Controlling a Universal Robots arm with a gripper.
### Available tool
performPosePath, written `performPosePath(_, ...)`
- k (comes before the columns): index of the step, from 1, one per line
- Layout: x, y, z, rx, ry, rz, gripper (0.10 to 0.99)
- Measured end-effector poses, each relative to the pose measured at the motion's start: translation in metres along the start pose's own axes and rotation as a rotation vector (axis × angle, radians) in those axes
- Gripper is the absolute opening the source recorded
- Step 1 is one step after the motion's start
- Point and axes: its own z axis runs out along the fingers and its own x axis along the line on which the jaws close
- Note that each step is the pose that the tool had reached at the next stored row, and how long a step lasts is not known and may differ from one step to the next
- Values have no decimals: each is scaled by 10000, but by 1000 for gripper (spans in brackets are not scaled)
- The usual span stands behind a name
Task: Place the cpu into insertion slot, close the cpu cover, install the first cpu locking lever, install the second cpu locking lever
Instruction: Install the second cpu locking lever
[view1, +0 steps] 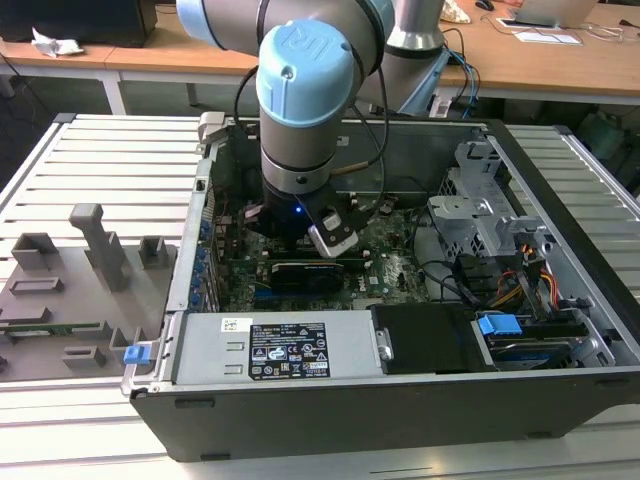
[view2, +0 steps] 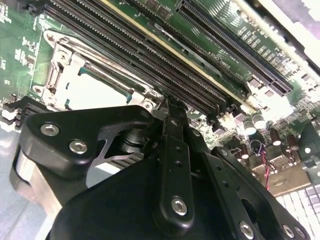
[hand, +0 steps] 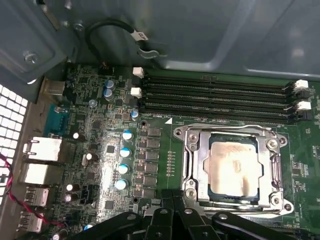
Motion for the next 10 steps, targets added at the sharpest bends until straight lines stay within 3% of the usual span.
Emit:
performPosePath(4, -1, 32, -108, 3, 1, 1, 106)
performPosePath(10, -1, 47, -161, 1, -1, 1, 106)
